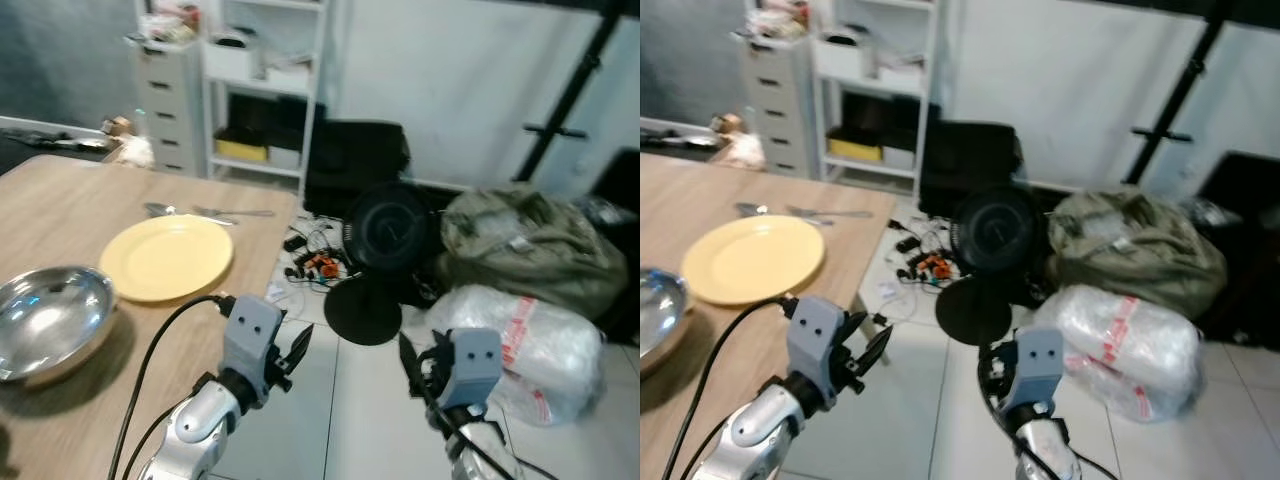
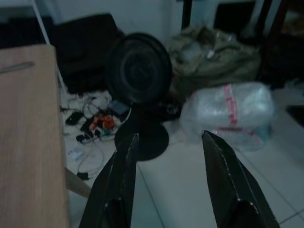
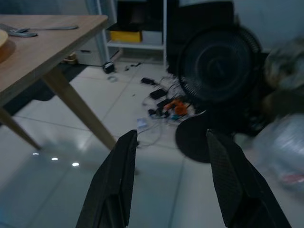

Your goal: Setting the table

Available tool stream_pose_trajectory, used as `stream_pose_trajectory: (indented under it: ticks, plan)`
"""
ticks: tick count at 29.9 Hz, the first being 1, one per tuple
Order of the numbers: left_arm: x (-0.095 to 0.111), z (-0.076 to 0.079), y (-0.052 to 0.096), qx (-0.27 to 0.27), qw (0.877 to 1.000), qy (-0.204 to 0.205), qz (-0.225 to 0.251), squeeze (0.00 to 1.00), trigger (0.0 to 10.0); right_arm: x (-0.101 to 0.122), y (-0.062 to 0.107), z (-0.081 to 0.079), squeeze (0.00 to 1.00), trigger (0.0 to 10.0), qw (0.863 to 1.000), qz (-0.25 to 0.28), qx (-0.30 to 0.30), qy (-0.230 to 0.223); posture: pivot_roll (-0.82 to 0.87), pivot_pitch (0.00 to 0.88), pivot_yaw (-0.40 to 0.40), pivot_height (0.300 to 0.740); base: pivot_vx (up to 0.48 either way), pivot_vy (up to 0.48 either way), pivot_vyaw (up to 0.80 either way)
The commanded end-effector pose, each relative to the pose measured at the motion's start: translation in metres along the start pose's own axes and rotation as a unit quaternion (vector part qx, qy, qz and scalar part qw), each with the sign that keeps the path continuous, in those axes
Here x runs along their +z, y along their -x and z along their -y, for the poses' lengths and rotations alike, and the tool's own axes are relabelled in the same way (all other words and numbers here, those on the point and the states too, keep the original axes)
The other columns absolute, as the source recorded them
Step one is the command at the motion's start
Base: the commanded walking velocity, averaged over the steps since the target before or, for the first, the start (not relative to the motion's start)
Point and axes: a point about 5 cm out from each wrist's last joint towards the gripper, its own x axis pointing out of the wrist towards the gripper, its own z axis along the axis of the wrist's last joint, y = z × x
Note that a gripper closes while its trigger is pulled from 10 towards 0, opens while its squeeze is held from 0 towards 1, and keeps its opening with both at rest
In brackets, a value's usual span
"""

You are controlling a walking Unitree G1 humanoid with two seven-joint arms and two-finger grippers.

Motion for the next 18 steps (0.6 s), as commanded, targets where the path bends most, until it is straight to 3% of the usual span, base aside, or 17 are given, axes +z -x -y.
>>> stream_pose_trajectory:
  ticks: [1, 4, 6, 8, 14, 18]
  plan:
    - [-0.003, 0.003, -0.001, -0.010, 1.000, 0.003, -0.007, 0.00, 10.0, -0.003, 0.006, 0.000, 0.00, 9.6, 0.999, -0.011, 0.028, -0.019, 0.06, 0.077, 0.039, 0.740, 0.000, 0.000, 0.00]
    - [-0.002, 0.003, -0.001, -0.029, 0.999, 0.012, -0.009, 0.00, 10.0, -0.002, 0.010, -0.009, 0.00, 10.0, 0.993, -0.024, 0.105, -0.050, 0.05, 0.078, 0.041, 0.740, 0.000, 0.000, 0.00]
    - [-0.002, 0.002, 0.001, -0.056, 0.998, 0.017, -0.012, 0.00, 10.0, 0.000, 0.019, -0.017, 0.00, 10.0, 0.980, -0.039, 0.185, -0.071, 0.05, 0.078, 0.041, 0.740, 0.000, 0.000, 0.00]
    - [0.000, 0.001, 0.003, -0.077, 0.997, 0.019, -0.012, 0.00, 10.0, 0.003, 0.024, -0.018, 0.00, 10.0, 0.971, -0.045, 0.221, -0.073, 0.05, 0.078, 0.043, 0.740, 0.000, 0.000, -0.40]
    - [0.003, 0.000, 0.008, -0.127, 0.991, 0.034, -0.014, 0.00, 10.0, 0.009, 0.028, -0.018, 0.00, 10.0, 0.961, -0.046, 0.263, -0.071, 0.05, 0.076, 0.046, 0.740, 0.000, 0.000, -0.79]
    - [0.003, 0.003, 0.008, -0.143, 0.989, 0.035, -0.017, 0.00, 10.0, 0.011, 0.026, -0.015, 0.00, 10.0, 0.964, -0.043, 0.253, -0.068, 0.05, 0.075, 0.048, 0.740, 0.000, 0.000, -0.78]
